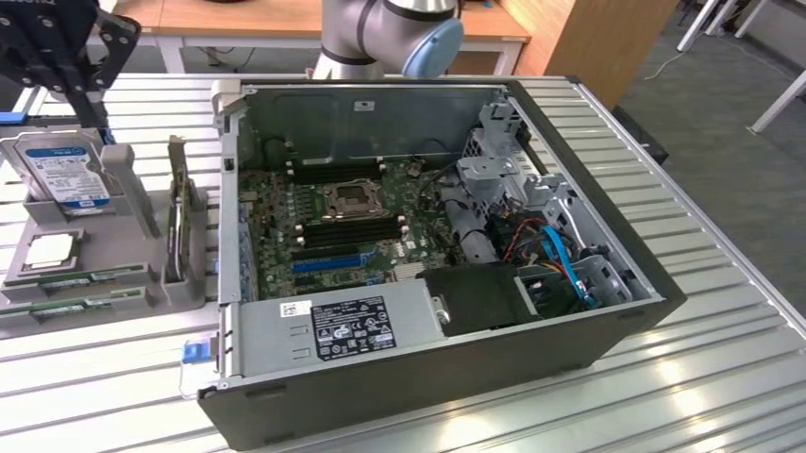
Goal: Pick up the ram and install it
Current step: 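Reach for the ram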
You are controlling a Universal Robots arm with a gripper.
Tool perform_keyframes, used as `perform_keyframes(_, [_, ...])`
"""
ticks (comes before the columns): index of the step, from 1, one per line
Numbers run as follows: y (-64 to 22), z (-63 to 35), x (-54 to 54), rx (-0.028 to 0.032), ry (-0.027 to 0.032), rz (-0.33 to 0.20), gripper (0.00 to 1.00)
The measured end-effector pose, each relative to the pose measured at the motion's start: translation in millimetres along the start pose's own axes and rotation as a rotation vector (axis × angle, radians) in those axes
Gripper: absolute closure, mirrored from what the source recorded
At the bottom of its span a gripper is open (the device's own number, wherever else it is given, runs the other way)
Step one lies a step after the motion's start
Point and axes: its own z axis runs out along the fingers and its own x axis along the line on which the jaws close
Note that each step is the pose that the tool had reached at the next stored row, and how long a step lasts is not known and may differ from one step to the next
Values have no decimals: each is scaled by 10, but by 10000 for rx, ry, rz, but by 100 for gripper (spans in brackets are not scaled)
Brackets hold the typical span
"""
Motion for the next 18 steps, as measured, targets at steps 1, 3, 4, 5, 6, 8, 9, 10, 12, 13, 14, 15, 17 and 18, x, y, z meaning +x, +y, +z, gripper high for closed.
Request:
perform_keyframes(1, [-3,-1,30,0,0,0,90])
perform_keyframes(3, [-8,-2,90,1,0,1,90])
perform_keyframes(4, [-11,-3,118,0,0,0,90])
perform_keyframes(5, [-15,-3,150,0,0,-1,90])
perform_keyframes(6, [-17,-4,179,0,0,0,90])
perform_keyframes(8, [-23,-5,234,0,-1,-1,90])
perform_keyframes(9, [-25,-5,261,0,0,-1,90])
perform_keyframes(10, [-28,-6,289,0,0,0,90])
perform_keyframes(12, [-34,-7,345,1,0,1,90])
perform_keyframes(13, [-36,-8,371,0,0,0,90])
perform_keyframes(14, [-39,-8,398,0,0,0,90])
perform_keyframes(15, [-41,-8,423,0,-1,-1,90])
perform_keyframes(17, [-46,-10,472,1,0,-1,90])
perform_keyframes(18, [-49,-10,496,1,1,-1,90])
